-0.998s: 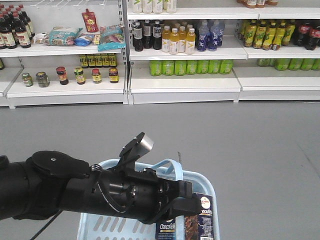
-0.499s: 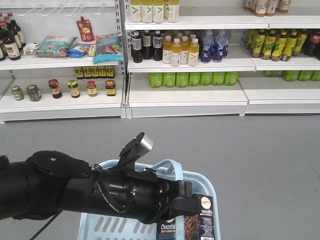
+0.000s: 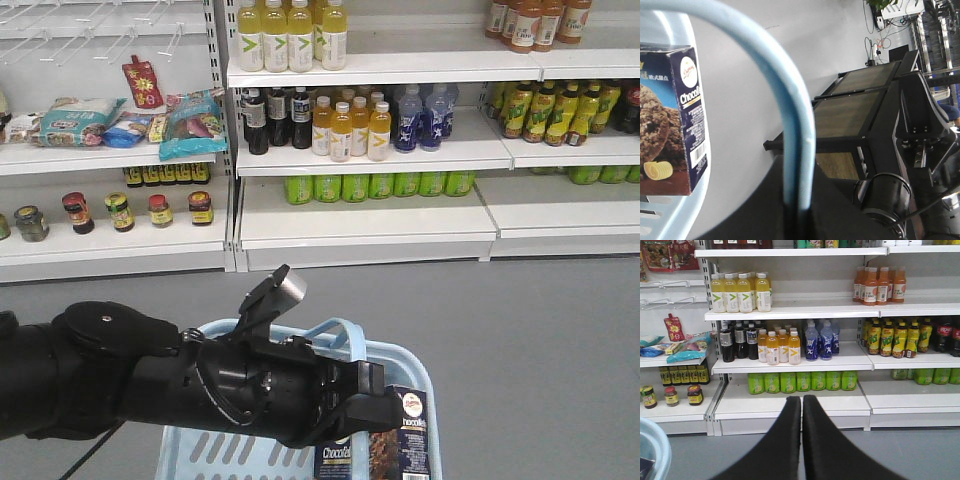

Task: Left arm holds basket, right arm returns cookies
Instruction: 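Turn the base toward the potted plant, keeping the basket held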

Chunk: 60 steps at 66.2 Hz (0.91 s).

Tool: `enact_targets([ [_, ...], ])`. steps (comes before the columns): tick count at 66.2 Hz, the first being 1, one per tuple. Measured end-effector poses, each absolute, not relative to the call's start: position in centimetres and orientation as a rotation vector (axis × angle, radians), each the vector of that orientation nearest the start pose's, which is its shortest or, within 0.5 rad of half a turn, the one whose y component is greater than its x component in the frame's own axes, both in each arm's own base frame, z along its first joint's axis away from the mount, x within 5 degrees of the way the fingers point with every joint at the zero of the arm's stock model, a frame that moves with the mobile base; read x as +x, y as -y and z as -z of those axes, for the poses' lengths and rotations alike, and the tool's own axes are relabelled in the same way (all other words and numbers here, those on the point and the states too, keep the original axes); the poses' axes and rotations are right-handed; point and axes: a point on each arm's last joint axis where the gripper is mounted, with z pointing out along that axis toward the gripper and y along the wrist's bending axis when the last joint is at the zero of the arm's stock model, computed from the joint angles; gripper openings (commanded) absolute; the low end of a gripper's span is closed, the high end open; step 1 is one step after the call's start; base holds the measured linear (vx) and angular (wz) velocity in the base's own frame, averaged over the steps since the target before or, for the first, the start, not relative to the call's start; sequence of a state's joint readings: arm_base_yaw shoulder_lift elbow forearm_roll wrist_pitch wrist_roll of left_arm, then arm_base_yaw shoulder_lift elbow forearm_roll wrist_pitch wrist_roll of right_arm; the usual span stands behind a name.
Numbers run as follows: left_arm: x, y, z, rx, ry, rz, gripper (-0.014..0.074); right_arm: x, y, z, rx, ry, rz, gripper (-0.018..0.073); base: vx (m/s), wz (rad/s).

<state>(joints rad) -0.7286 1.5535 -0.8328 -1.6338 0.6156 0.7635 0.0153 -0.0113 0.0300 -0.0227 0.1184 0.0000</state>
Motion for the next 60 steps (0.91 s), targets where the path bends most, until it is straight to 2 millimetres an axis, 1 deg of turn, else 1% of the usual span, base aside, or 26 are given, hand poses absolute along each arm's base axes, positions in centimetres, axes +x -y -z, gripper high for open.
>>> enact_targets([
  [17, 19.71, 24.59, -23.38, 0.222, -2.483, 1.483, -0.0006, 5.67, -0.06, -19.29, -0.029, -1.62, 0.008, -0.0009, 0.34, -0.04],
  [29, 19.73, 24.58, -23.37, 0.221, -2.483, 1.48, -0.0006, 5.67, -0.06, -19.29, -0.029, -1.62, 0.008, -0.0009, 0.3, -0.27],
  [41, 19.73, 24.58, -23.37, 0.222, -2.483, 1.479, -0.0006, 5.67, -0.06, -19.29, -0.029, -1.62, 0.008, -0.0009, 0.27, -0.54],
  [60, 19.73, 24.58, -23.37, 0.222, -2.483, 1.479, -0.0006, 5.67, -0.06, -19.29, -0.029, -1.62, 0.008, -0.0009, 0.23, -0.72],
])
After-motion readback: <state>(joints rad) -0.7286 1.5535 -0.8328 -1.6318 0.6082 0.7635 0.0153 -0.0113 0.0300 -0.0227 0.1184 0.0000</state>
